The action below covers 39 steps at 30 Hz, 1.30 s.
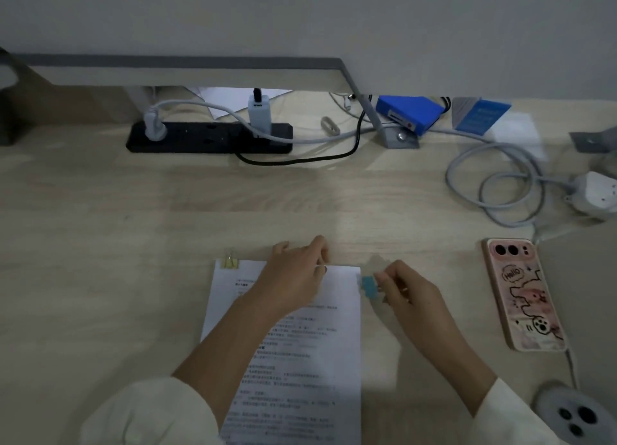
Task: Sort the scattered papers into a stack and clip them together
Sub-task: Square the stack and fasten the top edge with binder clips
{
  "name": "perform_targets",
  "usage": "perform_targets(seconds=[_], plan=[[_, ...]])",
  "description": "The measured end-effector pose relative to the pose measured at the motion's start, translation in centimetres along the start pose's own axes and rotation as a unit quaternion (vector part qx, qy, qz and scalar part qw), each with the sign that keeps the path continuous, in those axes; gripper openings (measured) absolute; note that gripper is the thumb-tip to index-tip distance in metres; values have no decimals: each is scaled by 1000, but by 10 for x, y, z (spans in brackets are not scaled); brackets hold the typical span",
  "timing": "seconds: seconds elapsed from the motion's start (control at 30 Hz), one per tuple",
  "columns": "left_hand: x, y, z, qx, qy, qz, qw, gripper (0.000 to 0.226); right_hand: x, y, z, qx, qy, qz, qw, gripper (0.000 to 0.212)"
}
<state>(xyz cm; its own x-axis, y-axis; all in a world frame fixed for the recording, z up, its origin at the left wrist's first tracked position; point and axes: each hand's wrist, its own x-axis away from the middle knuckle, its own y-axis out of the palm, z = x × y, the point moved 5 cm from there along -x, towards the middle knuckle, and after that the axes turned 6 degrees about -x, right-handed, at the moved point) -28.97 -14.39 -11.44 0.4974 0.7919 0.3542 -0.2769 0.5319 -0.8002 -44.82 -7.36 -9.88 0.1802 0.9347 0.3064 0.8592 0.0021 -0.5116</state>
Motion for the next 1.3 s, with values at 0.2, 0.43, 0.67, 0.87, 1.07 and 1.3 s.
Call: perform_targets(seconds=[0.2,0.43,0.67,0.87,1.07,1.3], plan=[[9,3,5,144,-5,-46,989,19,-19,27,-29,38,-104,-119,987,21],[15,4,-6,198,-3,-32,980,26,-33,31,-29,-16,-68,-125,990,7],[13,4,-7,213,-24,0,977,20,-36,30,-18,-73,-22,-133,988,8],[13,0,-3,172,-20,1,985,16,-42,27,-19,-72,-50,-133,987,17],[5,0,-5,87,-33,-17,996,29,-69,19,-40,43,-133,-171,975,21],[1,1,-11,51,-35,5,998,24,-84,34,-49,141,-169,-301,928,30]])
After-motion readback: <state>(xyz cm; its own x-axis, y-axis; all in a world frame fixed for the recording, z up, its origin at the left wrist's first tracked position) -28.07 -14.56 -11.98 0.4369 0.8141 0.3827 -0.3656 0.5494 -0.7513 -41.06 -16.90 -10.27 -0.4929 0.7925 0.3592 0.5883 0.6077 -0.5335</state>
